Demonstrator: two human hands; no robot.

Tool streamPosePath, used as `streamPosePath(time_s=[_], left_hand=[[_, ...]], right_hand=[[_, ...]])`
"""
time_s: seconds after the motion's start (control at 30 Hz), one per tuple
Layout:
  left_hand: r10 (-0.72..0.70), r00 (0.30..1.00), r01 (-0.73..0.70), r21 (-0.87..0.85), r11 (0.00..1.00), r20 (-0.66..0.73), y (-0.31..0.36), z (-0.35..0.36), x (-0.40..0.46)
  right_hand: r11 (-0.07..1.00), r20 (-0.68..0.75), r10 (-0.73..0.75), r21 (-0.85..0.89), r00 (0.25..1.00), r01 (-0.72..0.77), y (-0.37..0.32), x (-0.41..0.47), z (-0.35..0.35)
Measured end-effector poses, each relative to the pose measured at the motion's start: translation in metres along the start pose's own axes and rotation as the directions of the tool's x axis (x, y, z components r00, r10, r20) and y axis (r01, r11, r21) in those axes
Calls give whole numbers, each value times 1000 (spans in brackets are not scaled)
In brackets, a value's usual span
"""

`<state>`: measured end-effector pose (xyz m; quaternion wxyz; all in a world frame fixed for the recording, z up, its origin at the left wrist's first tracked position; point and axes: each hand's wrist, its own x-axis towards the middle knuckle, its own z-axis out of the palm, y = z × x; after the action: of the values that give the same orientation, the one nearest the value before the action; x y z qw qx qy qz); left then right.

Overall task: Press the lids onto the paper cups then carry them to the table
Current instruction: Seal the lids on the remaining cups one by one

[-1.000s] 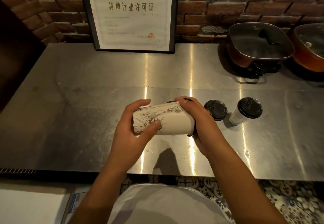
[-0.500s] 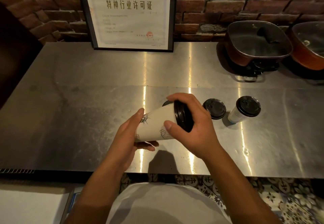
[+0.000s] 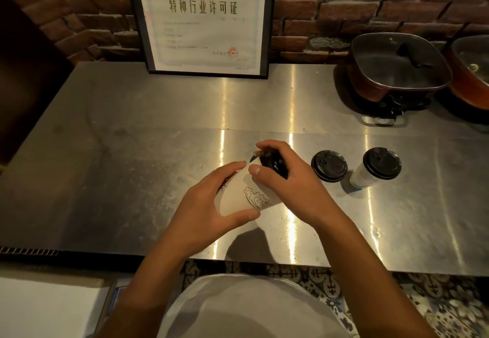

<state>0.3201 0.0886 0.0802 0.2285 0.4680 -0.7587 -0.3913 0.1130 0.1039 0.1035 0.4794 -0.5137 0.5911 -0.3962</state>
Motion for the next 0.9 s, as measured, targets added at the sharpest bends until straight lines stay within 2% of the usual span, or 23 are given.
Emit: streamPosePath(time_s=[0.23, 0.4, 0.57, 0.77, 0.9], left_hand=[[-62, 997, 54, -173, 983, -39, 2, -4, -2], [-100, 995, 90, -260, 961, -25, -2, -6, -4], [-122, 992, 110, -274, 955, -27, -12, -1, -6], [-165, 972, 94, -371, 924, -164, -12, -9, 0], [-162, 983, 120, -367, 922, -84, -14, -17, 8]], right_hand=[[978, -13, -18, 209, 1000, 20, 0, -4, -3], [971, -20, -14, 238, 1000, 18, 7, -5, 0], [981, -50, -28, 190, 998, 37, 13, -2, 7], [994, -81, -107, 23, 991, 109, 11, 2, 21], [990, -105, -144, -16, 984, 144, 6, 11, 39]])
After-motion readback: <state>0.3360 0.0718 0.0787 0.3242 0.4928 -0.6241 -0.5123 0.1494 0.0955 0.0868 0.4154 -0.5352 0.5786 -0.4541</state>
